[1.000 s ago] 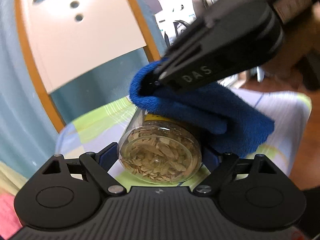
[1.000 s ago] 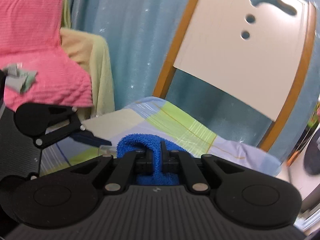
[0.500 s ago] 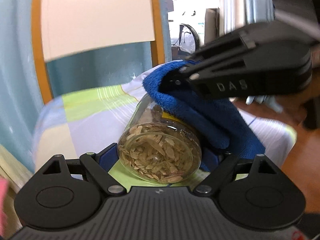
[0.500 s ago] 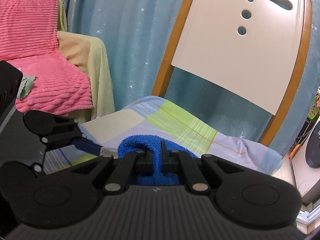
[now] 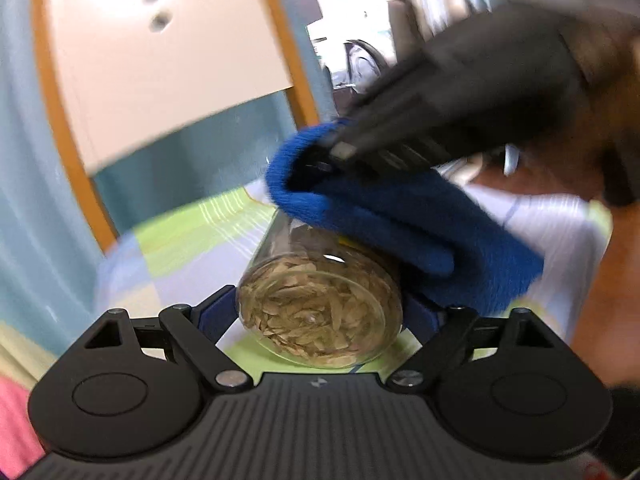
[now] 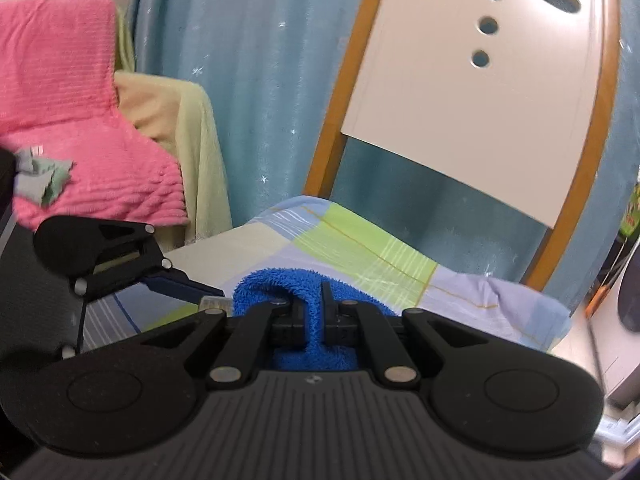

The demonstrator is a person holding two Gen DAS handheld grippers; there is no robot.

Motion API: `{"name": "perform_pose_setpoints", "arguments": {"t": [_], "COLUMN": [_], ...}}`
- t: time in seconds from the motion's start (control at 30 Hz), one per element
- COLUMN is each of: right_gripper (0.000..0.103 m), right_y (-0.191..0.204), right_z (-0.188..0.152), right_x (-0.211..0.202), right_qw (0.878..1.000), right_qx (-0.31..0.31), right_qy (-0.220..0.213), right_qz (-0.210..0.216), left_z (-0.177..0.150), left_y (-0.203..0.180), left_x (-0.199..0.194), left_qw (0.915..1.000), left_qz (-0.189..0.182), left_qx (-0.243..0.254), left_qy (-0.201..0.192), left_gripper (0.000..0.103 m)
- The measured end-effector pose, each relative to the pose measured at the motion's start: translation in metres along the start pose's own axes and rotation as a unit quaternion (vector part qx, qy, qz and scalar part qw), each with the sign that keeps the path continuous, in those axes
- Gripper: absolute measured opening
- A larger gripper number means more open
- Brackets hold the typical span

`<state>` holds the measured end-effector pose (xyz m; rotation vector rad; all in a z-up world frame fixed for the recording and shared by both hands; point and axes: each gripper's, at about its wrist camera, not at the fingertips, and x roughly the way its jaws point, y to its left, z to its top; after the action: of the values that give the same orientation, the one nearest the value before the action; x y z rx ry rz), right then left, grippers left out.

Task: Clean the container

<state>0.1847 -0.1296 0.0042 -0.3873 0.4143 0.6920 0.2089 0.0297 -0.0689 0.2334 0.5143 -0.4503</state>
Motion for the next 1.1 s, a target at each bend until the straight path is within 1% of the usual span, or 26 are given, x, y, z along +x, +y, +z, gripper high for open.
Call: {"name": "perform_pose_setpoints", "arguments": {"t": [0.07, 0.17, 0.23, 0.3, 0.37, 0.43, 0.47, 0.53, 0.6, 0.67, 0.7, 0.73, 0.77, 0.83, 0.87, 0.9, 0.93, 0.97, 1.0, 1.07, 1.1], "right_gripper": [0.004, 0.004, 0.004, 0.004, 0.004, 0.004, 0.004, 0.004, 0.004, 0.004, 0.003, 0.004, 0.004, 0.003, 0.003, 0.003, 0.004, 0.004, 0.004, 0.004, 0.004], "right_y": [-0.001, -0.002, -0.001, 0.0, 0.004, 0.011, 0.016, 0.025, 0.029, 0.023, 0.017, 0.009, 0.001, -0.007, -0.005, -0.003, 0.0, 0.001, 0.001, 0.0, -0.001], "right_z": [-0.001, -0.001, -0.001, 0.001, 0.001, 0.0, 0.0, 0.0, 0.0, 0.0, 0.0, -0.001, -0.001, -0.001, -0.002, -0.002, -0.002, -0.003, -0.004, -0.004, -0.004], "right_x": [0.0, 0.0, 0.0, -0.001, -0.005, -0.012, -0.015, -0.018, -0.019, -0.014, -0.01, -0.006, -0.003, -0.001, -0.001, -0.001, -0.002, -0.002, -0.003, -0.004, -0.004], "right_qw": [1.0, 1.0, 1.0, 1.0, 1.0, 1.0, 0.999, 0.998, 0.997, 0.998, 0.999, 1.0, 1.0, 1.0, 1.0, 1.0, 1.0, 1.0, 1.0, 1.0, 1.0], "right_qx": [0.006, 0.008, 0.007, 0.008, 0.005, -0.006, -0.015, -0.035, -0.052, -0.05, -0.039, -0.021, -0.001, 0.023, 0.017, 0.01, 0.004, 0.001, 0.004, 0.016, 0.017], "right_qy": [-0.001, -0.002, 0.0, 0.003, 0.004, -0.002, -0.006, -0.012, -0.013, -0.009, -0.005, -0.003, -0.003, -0.003, -0.003, -0.003, -0.004, -0.005, -0.005, -0.007, -0.006], "right_qz": [0.001, 0.001, -0.001, -0.003, 0.002, 0.024, 0.033, 0.046, 0.05, 0.036, 0.021, 0.007, -0.001, 0.004, 0.004, 0.003, 0.001, -0.002, -0.003, -0.001, 0.0], "left_z": [-0.001, -0.005, -0.004, 0.001, 0.004, 0.004, 0.002, -0.003, -0.007, -0.01, -0.011, -0.01, -0.009, -0.005, -0.002, 0.0, 0.001, 0.002, 0.002, 0.002, 0.003], "left_y": [0.013, 0.024, 0.025, 0.017, 0.007, -0.006, -0.011, -0.023, -0.036, -0.043, -0.044, -0.043, -0.04, -0.029, -0.022, -0.011, 0.0, 0.011, 0.021, 0.032, 0.033], "left_x": [0.002, 0.006, 0.01, 0.015, 0.018, 0.016, 0.013, 0.01, 0.012, 0.013, 0.013, 0.014, 0.014, 0.011, 0.01, 0.008, 0.007, 0.006, 0.008, 0.012, 0.014], "left_qw": [0.9983, 0.9939, 0.9933, 0.9955, 0.9985, 1.0, 0.9991, 0.9932, 0.9834, 0.9765, 0.9757, 0.9768, 0.9799, 0.9883, 0.9932, 0.9976, 0.9996, 0.9991, 0.9972, 0.9934, 0.9925], "left_qz": [-0.026, -0.05, -0.056, -0.047, -0.027, 0.0, 0.015, 0.046, 0.074, 0.088, 0.09, 0.088, 0.082, 0.06, 0.043, 0.02, -0.002, -0.021, -0.034, -0.055, -0.059], "left_qx": [-0.052, -0.098, -0.101, -0.083, -0.047, 0.008, 0.039, 0.107, 0.166, 0.197, 0.2, 0.195, 0.182, 0.14, 0.107, 0.064, 0.019, -0.027, -0.062, -0.099, -0.106], "left_qy": [0.003, 0.003, 0.003, 0.003, 0.004, 0.004, 0.004, 0.003, 0.001, -0.002, -0.003, -0.003, -0.004, -0.01, -0.013, -0.017, -0.022, -0.026, -0.025, -0.018, -0.016], "left_gripper": [0.088, 0.088, 0.087, 0.086, 0.086, 0.086, 0.086, 0.086, 0.086, 0.086, 0.086, 0.086, 0.086, 0.086, 0.087, 0.089, 0.09, 0.09, 0.091, 0.091, 0.09]}}
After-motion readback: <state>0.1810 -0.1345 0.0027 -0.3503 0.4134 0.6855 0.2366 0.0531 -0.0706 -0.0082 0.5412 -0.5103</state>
